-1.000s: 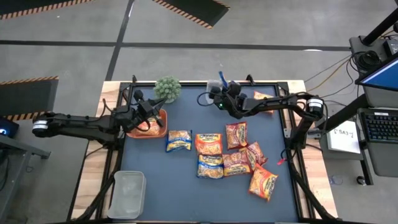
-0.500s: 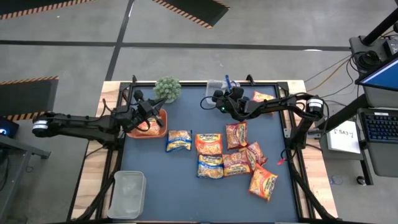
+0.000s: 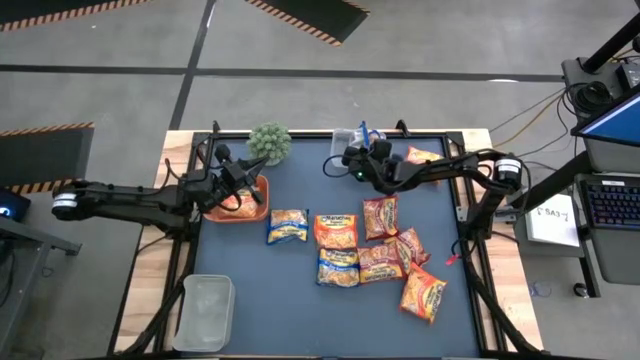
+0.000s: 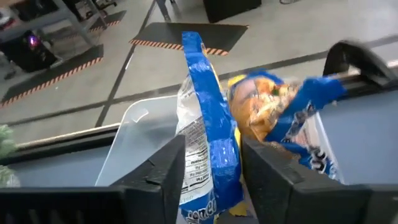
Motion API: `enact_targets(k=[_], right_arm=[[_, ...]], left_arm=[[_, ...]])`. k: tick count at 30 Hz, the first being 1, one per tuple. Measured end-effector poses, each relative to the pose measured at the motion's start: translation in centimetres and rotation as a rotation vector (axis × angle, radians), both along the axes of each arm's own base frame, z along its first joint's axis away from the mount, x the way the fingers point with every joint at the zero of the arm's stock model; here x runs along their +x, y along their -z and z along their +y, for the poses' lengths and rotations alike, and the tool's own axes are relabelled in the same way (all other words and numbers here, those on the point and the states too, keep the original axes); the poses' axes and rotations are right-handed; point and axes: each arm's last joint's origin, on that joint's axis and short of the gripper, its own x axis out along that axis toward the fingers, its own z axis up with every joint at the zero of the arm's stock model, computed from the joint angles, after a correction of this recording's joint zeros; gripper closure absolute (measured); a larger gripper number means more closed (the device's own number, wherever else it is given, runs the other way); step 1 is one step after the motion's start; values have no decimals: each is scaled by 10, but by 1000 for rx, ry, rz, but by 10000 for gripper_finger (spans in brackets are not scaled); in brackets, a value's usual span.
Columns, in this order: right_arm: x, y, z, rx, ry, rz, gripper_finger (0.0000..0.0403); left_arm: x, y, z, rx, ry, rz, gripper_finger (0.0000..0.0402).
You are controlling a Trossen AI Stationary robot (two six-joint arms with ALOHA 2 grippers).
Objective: Sort Maruchan noodles
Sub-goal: Put the blue noodle pack into the transparent bin, then put the red noodle pack into the gray bin
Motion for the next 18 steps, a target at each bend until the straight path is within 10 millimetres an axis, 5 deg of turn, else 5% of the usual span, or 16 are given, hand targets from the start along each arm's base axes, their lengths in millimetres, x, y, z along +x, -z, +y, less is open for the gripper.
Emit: enact_targets(k=[12,18], right_arm=[[-19,-74,29,43,-369,7,241],[-29,-82,62,189,-712,90,243]], left_arm=[[1,1,0,0,20,8,402],[4,2,-5,-5,191,9,402]])
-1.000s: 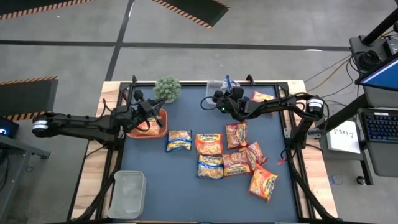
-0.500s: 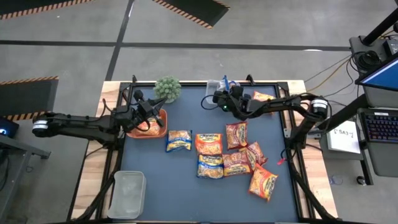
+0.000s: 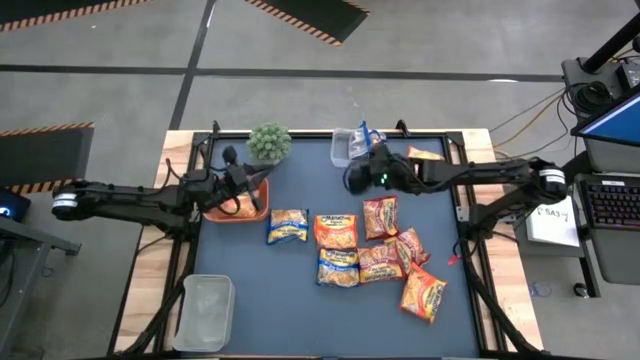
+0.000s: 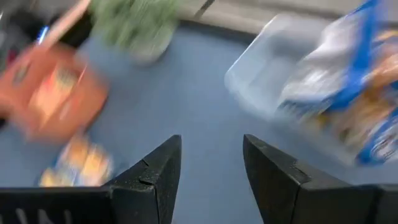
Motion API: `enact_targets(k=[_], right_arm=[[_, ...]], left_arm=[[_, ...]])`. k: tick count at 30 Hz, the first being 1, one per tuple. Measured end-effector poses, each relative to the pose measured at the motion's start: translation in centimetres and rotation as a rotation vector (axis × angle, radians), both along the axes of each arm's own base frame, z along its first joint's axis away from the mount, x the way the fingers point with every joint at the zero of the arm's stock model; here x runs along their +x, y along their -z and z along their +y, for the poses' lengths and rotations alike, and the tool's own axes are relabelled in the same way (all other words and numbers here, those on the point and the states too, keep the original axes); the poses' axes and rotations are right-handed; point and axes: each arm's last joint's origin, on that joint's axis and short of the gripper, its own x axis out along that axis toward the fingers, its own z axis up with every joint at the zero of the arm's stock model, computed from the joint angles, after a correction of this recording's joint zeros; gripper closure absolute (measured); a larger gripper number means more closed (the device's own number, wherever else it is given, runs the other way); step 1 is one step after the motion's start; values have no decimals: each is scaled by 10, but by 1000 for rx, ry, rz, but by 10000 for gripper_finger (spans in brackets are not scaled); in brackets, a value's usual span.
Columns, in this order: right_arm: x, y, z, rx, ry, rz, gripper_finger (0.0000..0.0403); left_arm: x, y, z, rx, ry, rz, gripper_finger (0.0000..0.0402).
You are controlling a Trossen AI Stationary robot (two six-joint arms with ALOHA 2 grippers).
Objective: Sort Maruchan noodles
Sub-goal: Put the red noodle pack into the gray bin
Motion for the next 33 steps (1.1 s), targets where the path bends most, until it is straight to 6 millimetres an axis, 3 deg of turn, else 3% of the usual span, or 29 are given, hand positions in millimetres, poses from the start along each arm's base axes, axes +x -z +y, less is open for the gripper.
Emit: enact_targets(k=[6,13,24,28,33], right_arm=[[3,20,41,-4,-224,132,259],[4,45,80,-101,-469,278,261],[4,40,89,-198,-656,284,261],[-2,42,92,-63,-694,306,261],[-25,53,89,147,-521,494,261]], left_arm=[[3,-1,-7,-68,269,-34,402],[4,3,-11,-298,353,-79,402],[21,15,-32,-498,451,-69,402],[28,17,-45,-507,513,-83,402],[35,18,-54,-502,561,-116,402]])
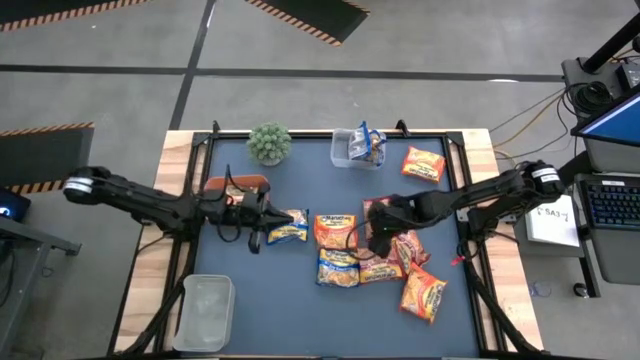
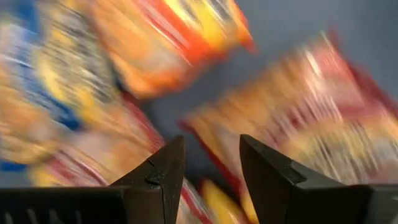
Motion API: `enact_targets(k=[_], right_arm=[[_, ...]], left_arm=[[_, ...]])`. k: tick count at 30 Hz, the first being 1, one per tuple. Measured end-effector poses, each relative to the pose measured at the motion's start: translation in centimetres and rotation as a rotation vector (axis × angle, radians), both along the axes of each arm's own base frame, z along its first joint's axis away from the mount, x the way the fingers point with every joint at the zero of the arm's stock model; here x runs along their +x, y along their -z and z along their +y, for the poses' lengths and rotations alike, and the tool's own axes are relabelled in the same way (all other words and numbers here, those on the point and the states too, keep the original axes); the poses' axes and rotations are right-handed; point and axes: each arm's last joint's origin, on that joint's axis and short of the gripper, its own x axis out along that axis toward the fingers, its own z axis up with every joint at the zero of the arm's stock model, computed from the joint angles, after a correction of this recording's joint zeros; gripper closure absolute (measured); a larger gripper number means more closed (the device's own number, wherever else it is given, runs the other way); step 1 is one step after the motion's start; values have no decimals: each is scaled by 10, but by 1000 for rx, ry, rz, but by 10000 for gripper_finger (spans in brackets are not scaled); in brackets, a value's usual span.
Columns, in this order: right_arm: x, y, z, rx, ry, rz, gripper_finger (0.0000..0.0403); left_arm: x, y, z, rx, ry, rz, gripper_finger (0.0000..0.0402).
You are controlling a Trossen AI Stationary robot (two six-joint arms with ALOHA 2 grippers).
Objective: Sort Maruchan noodles
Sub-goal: Put the red noodle pack into the gray bin
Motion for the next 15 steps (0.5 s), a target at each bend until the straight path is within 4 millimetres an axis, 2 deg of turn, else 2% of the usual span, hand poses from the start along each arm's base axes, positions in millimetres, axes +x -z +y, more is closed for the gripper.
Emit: enact_targets(k=[3,7,11,15], right_arm=[[-15,3,-3,-17,117,138,261],[-27,2,-8,-120,195,206,261],[-39,-6,-16,-178,228,150,261],[-57,-9,-29,-157,290,12,261]], left_arm=[[3,1,0,-1,-2,-12,402],[5,3,0,-2,-10,-11,402],[5,3,0,-2,-38,-10,402],[5,3,1,-3,-53,-11,402]])
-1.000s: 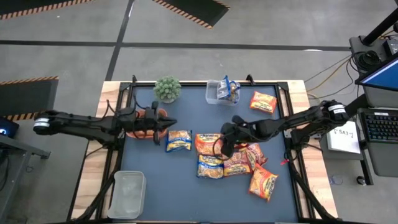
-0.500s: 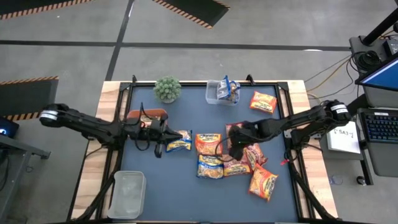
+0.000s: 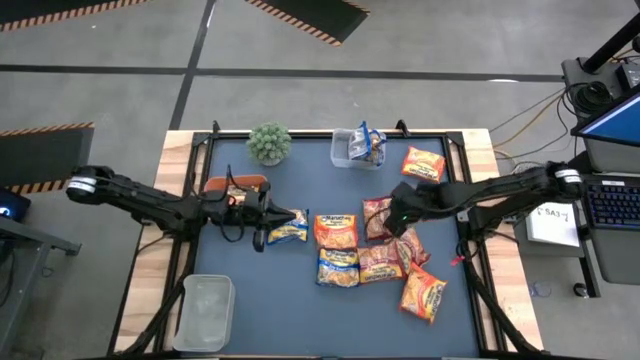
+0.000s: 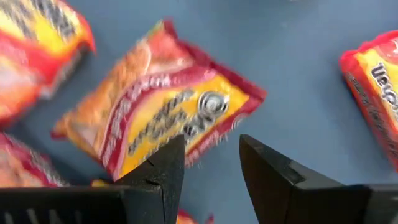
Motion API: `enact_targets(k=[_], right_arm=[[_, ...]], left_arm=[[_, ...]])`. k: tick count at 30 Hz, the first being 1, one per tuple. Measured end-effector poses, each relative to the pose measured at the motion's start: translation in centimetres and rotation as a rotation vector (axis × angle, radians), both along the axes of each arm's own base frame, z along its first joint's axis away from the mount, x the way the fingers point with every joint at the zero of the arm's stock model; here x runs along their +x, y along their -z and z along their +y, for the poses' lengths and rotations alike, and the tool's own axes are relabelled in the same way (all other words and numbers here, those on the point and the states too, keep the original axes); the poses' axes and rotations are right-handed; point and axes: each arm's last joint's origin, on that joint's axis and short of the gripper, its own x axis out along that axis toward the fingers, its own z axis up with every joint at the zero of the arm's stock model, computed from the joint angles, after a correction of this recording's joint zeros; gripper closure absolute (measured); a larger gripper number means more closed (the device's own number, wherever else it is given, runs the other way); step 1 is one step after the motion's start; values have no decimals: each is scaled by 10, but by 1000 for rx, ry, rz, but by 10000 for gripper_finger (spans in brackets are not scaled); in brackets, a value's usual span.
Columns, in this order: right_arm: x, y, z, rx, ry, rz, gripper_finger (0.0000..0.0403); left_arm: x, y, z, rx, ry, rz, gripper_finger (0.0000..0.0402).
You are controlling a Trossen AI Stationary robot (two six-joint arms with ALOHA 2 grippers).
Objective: Sort Maruchan noodles
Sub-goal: Put the red noodle pack into the gray bin
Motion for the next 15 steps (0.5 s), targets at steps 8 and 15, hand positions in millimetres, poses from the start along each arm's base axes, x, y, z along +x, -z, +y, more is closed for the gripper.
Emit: enact_targets(k=[8,15], right_arm=[[-34,21,-28,132,178,-337,246],[-48,44,-40,190,275,-375,169]], left_arm=[[2,3,2,3,-90,14,402],[5,8,3,7,-114,39,402]])
